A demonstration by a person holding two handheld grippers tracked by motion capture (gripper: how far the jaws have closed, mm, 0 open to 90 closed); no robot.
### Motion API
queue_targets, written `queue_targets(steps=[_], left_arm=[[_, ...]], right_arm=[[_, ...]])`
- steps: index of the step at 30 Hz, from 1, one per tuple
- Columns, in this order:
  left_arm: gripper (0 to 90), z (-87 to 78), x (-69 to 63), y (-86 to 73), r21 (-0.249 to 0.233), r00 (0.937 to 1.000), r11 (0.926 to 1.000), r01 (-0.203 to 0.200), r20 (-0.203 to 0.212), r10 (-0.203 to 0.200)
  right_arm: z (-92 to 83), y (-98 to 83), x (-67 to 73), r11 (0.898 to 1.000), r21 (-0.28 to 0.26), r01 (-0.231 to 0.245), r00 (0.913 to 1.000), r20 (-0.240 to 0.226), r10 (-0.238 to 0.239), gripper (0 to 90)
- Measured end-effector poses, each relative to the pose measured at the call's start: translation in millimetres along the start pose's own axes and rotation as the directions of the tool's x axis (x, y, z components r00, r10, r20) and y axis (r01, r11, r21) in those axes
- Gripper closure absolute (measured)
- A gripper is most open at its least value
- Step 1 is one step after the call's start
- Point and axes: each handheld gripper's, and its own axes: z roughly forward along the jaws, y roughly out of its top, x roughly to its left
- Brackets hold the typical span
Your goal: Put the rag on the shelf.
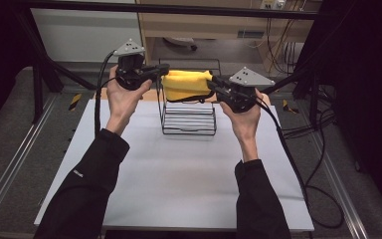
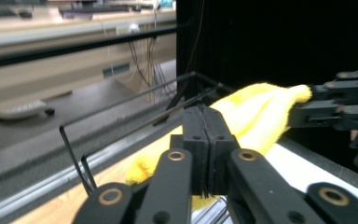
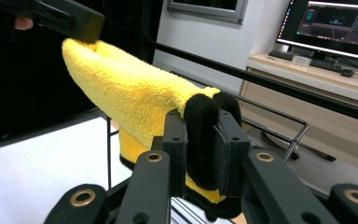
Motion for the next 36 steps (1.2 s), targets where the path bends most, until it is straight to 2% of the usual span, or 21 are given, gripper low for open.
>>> queue_targets(steps=[2,4,8,14,16,20,23,26,29,31,33,36], left_arm=[[89.9,3.0,1.2,-2.7,0.017,0.9997,0.9997,0.017,0.018,-0.017],[89.9,4.0,1.0,-6.4,0.033,0.9993,0.9994,0.013,0.034,-0.015],[90.0,3.9,-1.3,-15.7,0.051,0.9977,0.9987,0.003,0.068,-0.007],[90.0,3.8,-5.2,-25.5,0.081,0.9973,0.9965,-0.022,0.072,0.016],[90.0,4.1,-5.8,-27.8,0.080,0.9971,0.9966,-0.018,0.075,0.012],[90.0,6.2,-5.6,-30.7,0.090,0.9975,0.9958,-0.016,0.070,0.010],[90.0,9.2,-6.5,-33.1,0.097,0.9978,0.9951,-0.022,0.065,0.016],[90.0,13.1,-8.0,-36.3,0.121,0.9977,0.9918,-0.040,0.059,0.033],[90.0,16.0,-9.3,-41.6,0.126,0.9976,0.9910,-0.046,0.057,0.039],[90.0,18.0,-9.3,-45.9,0.137,0.9977,0.9892,-0.051,0.050,0.045],[90.0,19.9,-9.4,-50.1,0.144,0.9975,0.9879,-0.059,0.046,0.052],[90.0,22.6,-10.1,-55.4,0.152,0.9971,0.9858,-0.071,0.039,0.066]], right_arm=[[-0.2,-0.3,0.0,1.000,0.012,0.008,0.9999,-0.007,-0.008,76.5],[-1.0,-0.8,0.2,0.999,0.026,0.020,0.9997,-0.013,-0.020,75.1],[-2.5,-1.1,0.6,0.999,0.044,0.015,0.9996,-0.024,-0.014,70.5],[-6.8,-0.6,3.1,0.997,0.076,0.022,0.9995,-0.023,-0.020,52.2],[-9.8,0.8,3.8,0.996,0.082,0.021,0.9996,-0.020,-0.019,44.8],[-16.8,4.8,3.8,0.997,0.072,-0.002,0.9995,-0.031,0.004,36.4],[-22.4,9.2,3.5,0.999,0.046,-0.021,0.9987,-0.045,0.023,35.4],[-21.7,12.5,3.1,0.998,0.052,-0.020,0.9989,-0.042,0.022,44.8],[-15.8,13.5,3.9,0.996,0.072,-0.059,0.9955,-0.070,0.064,71.3],[-9.1,11.1,2.3,0.990,0.103,-0.092,0.9906,-0.091,0.101,82.6],[-1.8,6.1,1.4,0.984,0.147,-0.099,0.9909,-0.077,0.111,89.3],[2.9,-1.5,-0.4,0.977,0.177,-0.118,0.9900,-0.055,0.130,90.0]])
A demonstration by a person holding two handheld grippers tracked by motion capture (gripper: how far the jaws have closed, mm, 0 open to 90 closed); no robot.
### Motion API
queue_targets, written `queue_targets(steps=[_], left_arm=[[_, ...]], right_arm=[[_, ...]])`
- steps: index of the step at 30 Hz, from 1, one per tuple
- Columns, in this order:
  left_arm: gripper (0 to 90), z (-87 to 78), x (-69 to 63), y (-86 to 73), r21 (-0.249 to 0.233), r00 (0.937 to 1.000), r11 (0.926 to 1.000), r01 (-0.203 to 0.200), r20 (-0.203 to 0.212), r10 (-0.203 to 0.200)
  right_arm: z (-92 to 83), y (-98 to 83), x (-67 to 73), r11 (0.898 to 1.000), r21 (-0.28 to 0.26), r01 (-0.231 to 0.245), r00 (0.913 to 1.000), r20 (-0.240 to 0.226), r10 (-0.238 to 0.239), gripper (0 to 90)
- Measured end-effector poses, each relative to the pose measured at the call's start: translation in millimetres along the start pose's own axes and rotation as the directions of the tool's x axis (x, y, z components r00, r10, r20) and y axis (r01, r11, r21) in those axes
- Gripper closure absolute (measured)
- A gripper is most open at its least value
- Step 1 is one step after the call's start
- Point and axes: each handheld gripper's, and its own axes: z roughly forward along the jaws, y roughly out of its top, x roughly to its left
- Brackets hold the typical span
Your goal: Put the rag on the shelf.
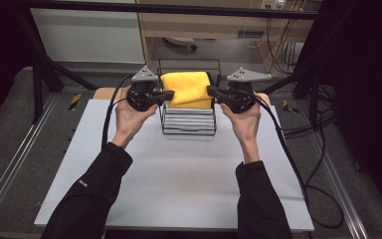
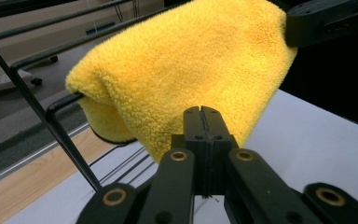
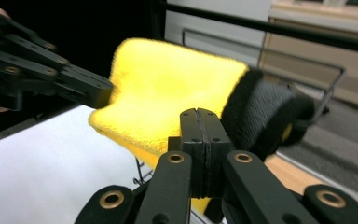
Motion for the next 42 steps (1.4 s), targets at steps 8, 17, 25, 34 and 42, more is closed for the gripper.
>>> queue_targets(steps=[8,17,25,34,42], left_arm=[[90.0,13.9,-1.5,-10.7,0.022,0.9996,0.9997,-0.013,-0.025,0.013],[89.3,9.7,-0.1,-14.7,-0.005,0.9999,1.0000,0.000,-0.013,0.000],[68.0,-8.5,-2.2,-25.8,0.030,0.9999,0.9995,0.005,-0.015,-0.004],[45.2,-31.3,-4.6,-53.6,0.036,0.9988,0.9993,-0.011,-0.047,0.012],[23.7,-44.1,-7.4,-87.5,0.078,0.9982,0.9969,-0.006,-0.059,0.011]], right_arm=[[13.7,-18.0,-9.2,0.998,0.025,-0.049,0.9987,0.016,0.049,87.3],[8.7,-19.5,-6.5,0.999,-0.017,-0.043,0.9991,0.000,0.043,72.2],[-14.7,-18.2,-6.4,0.996,-0.053,-0.075,0.9972,-0.008,0.074,45.0],[-35.0,-31.8,-4.4,0.995,0.002,-0.096,0.9951,-0.021,0.096,22.1],[-43.6,-58.1,-2.8,0.994,0.044,-0.096,0.9952,-0.015,0.097,9.8]])
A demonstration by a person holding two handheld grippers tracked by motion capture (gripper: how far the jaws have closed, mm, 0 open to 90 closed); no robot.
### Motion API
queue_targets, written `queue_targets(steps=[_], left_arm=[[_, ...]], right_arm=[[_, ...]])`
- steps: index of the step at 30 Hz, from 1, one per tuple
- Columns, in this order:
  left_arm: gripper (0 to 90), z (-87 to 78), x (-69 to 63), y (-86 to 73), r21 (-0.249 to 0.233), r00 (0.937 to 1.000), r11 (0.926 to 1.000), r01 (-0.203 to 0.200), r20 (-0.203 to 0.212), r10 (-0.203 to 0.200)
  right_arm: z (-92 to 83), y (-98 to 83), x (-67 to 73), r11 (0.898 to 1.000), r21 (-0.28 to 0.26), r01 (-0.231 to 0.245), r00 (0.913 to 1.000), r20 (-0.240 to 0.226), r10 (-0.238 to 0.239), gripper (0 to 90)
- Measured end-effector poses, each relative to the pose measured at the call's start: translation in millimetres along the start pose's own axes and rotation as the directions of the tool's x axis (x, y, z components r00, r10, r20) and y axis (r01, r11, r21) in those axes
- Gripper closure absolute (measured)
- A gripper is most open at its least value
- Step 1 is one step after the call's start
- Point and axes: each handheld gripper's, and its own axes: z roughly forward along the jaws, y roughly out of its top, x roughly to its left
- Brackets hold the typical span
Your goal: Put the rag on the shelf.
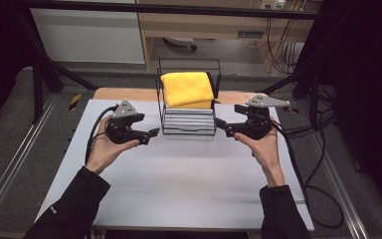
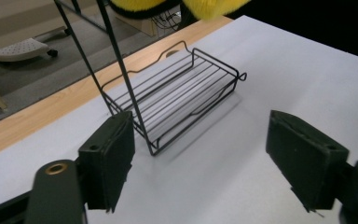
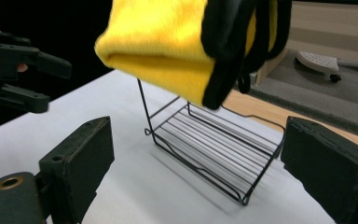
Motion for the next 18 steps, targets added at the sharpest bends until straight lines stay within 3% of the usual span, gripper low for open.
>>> queue_targets(steps=[8,16,18], left_arm=[[8.5,-2.0,-5.7,-45.4,0.028,0.9999,0.9995,0.012,0.008,-0.012],[6.5,-0.9,-5.1,-94.7,0.047,0.9985,0.9974,0.054,0.005,-0.054],[6.5,-2.4,-4.5,-104.4,0.052,0.9978,0.9965,0.065,0.011,-0.066]], right_arm=[[2.0,-44.8,-1.5,0.999,0.049,-0.015,0.9999,-0.001,0.015,4.1],[6.4,-95.7,-6.7,0.989,0.142,-0.042,0.9990,-0.009,0.043,0.7],[5.8,-106.5,-7.2,0.987,0.159,-0.018,0.9992,-0.032,0.023,0.6]])
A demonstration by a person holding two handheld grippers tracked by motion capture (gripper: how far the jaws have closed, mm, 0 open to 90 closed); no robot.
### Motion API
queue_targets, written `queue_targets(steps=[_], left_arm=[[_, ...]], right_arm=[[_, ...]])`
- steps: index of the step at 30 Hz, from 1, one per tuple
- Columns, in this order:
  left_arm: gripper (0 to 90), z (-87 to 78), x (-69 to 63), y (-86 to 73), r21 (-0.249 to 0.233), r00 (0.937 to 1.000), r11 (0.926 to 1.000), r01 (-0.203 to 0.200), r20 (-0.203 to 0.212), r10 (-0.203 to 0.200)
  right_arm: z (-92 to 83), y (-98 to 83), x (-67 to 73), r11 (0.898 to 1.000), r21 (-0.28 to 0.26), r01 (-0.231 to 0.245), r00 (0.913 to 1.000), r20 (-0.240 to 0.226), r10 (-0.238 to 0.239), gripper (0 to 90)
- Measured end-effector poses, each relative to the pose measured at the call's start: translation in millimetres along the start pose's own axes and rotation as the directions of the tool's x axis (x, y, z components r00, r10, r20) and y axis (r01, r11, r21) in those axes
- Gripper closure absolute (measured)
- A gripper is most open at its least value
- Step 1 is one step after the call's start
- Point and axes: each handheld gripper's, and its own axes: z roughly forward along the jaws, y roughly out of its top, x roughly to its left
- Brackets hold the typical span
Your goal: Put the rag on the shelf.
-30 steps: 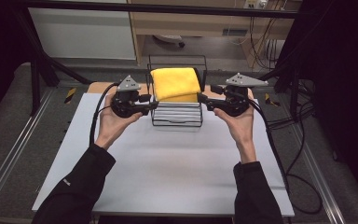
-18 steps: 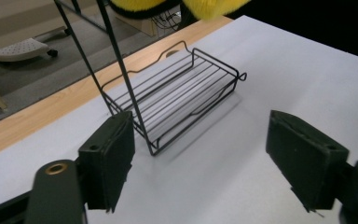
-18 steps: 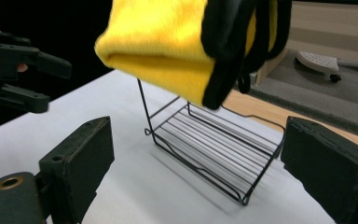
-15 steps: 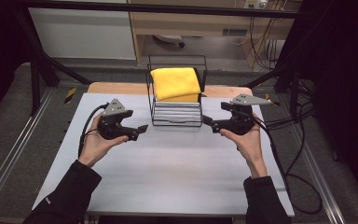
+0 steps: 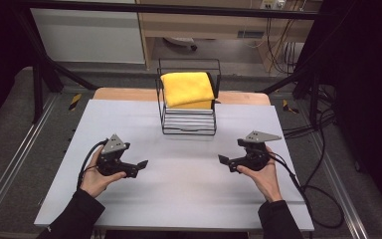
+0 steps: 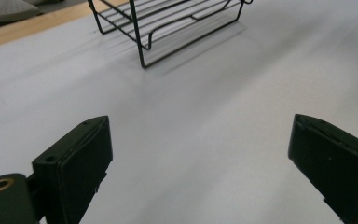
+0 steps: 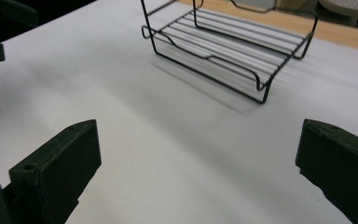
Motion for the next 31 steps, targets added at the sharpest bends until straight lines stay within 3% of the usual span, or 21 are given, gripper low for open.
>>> queue_targets(steps=[11,17,23,25,31], left_arm=[[6.6,-11.2,5.6,-39.3,0.027,0.9999,0.9996,0.009,0.007,-0.010],[6.6,-17.8,10.1,-53.0,0.028,0.9999,0.9995,0.013,0.001,-0.013],[6.6,-17.7,12.2,-65.0,0.047,0.9999,0.9988,0.010,-0.013,-0.009],[6.6,-17.2,11.7,-67.9,0.057,0.9998,0.9982,0.021,-0.001,-0.021],[6.6,-19.2,10.2,-67.0,0.046,0.9998,0.9988,0.017,0.000,-0.017]], right_arm=[[-7.1,-49.8,-10.0,0.995,0.069,-0.066,0.9965,-0.045,0.070,0.6],[-19.8,-71.5,-18.3,0.994,0.086,-0.064,0.9967,-0.045,0.068,0.6],[-28.6,-84.3,-24.4,0.992,0.098,-0.079,0.9964,-0.024,0.081,0.6],[-29.2,-84.8,-24.9,0.992,0.098,-0.074,0.9968,-0.021,0.077,0.6],[-28.1,-85.7,-22.8,0.992,0.101,-0.071,0.9967,-0.032,0.075,0.7]])
